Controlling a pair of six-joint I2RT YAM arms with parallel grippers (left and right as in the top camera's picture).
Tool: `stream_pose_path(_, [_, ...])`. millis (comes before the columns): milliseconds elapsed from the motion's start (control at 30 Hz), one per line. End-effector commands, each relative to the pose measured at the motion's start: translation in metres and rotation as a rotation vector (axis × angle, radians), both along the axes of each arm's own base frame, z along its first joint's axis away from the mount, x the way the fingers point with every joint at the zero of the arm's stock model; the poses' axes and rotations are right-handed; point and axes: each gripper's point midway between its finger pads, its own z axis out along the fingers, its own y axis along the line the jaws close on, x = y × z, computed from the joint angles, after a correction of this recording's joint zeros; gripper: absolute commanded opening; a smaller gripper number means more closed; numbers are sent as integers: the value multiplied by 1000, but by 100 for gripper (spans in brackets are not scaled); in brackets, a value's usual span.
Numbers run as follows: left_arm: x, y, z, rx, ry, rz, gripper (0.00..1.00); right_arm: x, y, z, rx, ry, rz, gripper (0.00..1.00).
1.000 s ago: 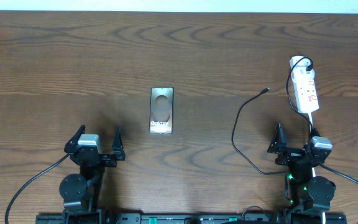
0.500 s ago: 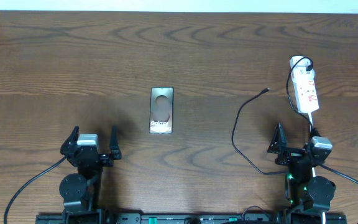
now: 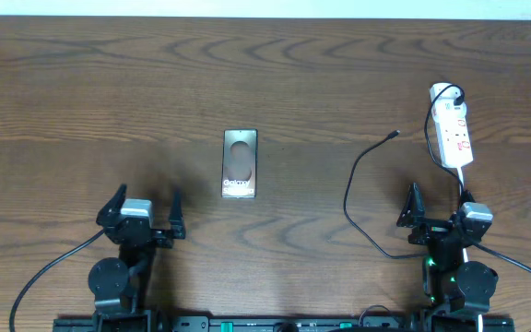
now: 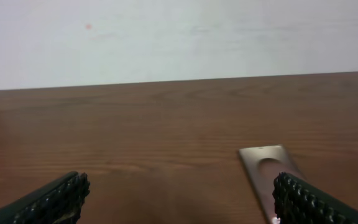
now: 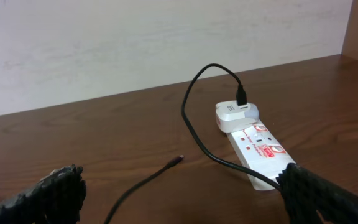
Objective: Plug charger to phone and switch on socket
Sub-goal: 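Move the left gripper forward over the silver phone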
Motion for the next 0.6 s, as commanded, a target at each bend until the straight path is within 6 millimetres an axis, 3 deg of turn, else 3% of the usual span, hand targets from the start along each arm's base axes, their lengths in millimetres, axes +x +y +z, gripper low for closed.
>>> stream_pose_path(0, [-4,-21,-5,-78,31,-120,96,0,3,0,-7,0,17,99])
stream_pose_path(300, [-12,-28,44,-173,-43,-154,96,0,3,0,-7,0,17,99])
stream_pose_path(567, [-10,-32,67,-182,-14,-178,96,0,3,0,-7,0,17,99])
